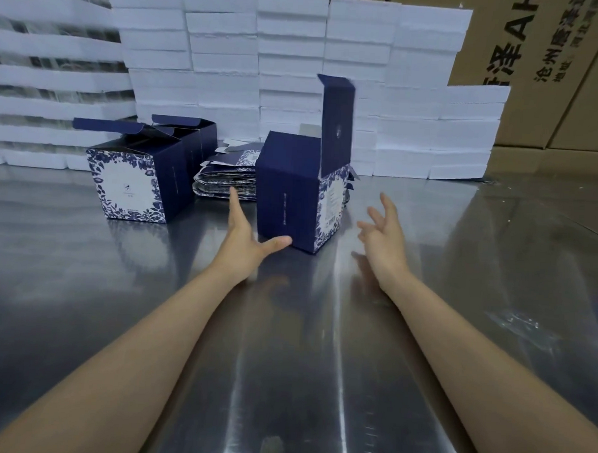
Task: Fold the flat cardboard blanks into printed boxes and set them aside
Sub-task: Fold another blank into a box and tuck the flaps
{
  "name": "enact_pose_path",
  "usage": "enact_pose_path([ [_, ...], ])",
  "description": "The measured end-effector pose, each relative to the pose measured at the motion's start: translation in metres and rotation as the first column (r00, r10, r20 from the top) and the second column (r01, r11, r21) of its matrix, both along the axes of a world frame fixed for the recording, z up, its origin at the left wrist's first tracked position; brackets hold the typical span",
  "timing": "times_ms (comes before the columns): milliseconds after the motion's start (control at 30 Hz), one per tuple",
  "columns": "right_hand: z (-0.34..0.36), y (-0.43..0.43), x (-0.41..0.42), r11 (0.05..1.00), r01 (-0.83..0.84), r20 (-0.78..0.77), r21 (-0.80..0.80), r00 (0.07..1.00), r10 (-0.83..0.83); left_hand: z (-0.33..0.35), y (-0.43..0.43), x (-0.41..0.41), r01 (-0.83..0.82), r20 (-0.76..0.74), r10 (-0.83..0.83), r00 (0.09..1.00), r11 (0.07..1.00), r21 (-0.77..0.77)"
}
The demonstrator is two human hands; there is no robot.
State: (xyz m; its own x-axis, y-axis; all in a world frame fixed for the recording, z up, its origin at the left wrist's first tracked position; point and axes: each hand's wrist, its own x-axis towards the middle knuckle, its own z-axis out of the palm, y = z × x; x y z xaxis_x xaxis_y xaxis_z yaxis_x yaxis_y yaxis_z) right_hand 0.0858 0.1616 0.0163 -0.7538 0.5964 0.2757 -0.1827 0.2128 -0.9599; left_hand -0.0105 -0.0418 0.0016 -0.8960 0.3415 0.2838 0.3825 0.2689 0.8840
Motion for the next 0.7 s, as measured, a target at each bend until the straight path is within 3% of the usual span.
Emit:
enact_pose_path([
  [167,0.001,0.001,-0.002,0.996,-0.070,0.032,-0.046,0.997,0.072,0.001,0.000,0.004,0.133,0.050,-0.130,0.990,0.988,-0.083],
  [267,-0.001,-0.001,-0.005,0.983,-0.180,0.078,-0.032,0.980,0.182,0.009,0.000,0.010,0.071,0.028,-0.074,0.997,0.994,0.087],
  [367,-0.001,0.007,-0.005,1.000,0.005,0.081,-0.013,0.997,-0.004,0.015,-0.003,0.015,-0.066,-0.143,0.112,0.983,0.954,0.291],
  [467,0.000,0.013,-0.005,0.989,0.140,0.039,-0.056,0.990,-0.138,0.016,-0.001,0.017,-0.116,-0.207,0.189,0.960,0.939,0.323],
  [600,0.005,0.004,-0.006,0.995,-0.019,-0.053,-0.101,0.999,0.014,0.013,0.001,0.015,0.045,-0.133,-0.018,0.991,0.977,0.209],
  [700,0.000,-0.006,-0.004,0.982,-0.190,-0.011,0.019,0.982,0.190,0.009,0.003,0.019,0.173,-0.174,-0.149,0.973,0.977,0.129],
])
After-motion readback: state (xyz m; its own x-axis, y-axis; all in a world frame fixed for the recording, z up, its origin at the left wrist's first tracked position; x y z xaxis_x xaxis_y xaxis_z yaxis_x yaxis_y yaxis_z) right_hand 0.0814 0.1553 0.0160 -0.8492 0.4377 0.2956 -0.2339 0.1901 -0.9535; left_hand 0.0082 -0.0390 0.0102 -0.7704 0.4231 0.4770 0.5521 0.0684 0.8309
